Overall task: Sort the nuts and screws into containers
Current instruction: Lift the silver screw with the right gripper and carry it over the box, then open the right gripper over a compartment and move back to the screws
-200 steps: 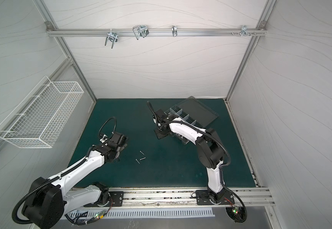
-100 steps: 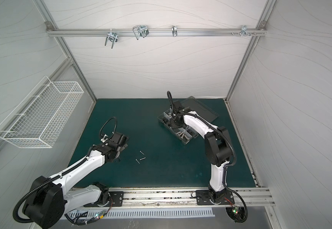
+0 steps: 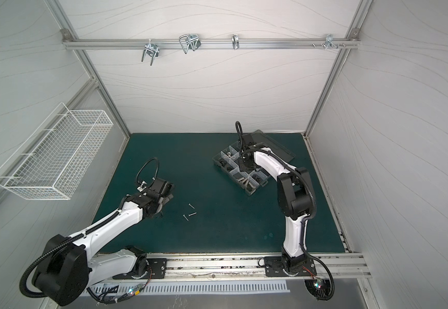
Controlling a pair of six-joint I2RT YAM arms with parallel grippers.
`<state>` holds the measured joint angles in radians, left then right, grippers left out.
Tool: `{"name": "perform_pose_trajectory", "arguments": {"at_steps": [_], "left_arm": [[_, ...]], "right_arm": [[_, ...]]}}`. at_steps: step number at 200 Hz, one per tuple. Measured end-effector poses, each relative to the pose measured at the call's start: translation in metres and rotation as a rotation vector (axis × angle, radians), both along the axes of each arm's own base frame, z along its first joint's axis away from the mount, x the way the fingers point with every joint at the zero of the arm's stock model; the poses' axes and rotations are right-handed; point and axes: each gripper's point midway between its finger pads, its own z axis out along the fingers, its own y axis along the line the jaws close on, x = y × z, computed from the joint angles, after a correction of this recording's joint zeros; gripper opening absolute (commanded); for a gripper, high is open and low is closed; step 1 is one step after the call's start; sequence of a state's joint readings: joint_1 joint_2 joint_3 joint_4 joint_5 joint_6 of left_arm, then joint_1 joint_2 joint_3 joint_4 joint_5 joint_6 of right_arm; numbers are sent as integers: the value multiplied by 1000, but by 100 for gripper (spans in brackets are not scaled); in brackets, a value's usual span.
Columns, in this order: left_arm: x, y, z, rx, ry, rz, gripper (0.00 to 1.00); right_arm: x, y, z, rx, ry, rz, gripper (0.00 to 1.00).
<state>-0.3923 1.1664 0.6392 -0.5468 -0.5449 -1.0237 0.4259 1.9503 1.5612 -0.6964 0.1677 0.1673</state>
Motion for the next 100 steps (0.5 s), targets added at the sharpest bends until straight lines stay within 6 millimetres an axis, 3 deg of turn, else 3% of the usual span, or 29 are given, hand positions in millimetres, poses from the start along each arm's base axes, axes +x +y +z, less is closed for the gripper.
{"name": "perform_pose_trajectory", "arguments": {"at_steps": [26,67,100], "left_arm": [[0,0,0,0,2,0,99],[0,0,-1,-1,3,-1,99],[0,0,0,-1,2,0,99]], "right_arm": [[5,-7,-9,-6,15,-19,0],[13,-9,-17,-11,25,-26,23],[15,-8,-16,-9,20,-22,26]]}}
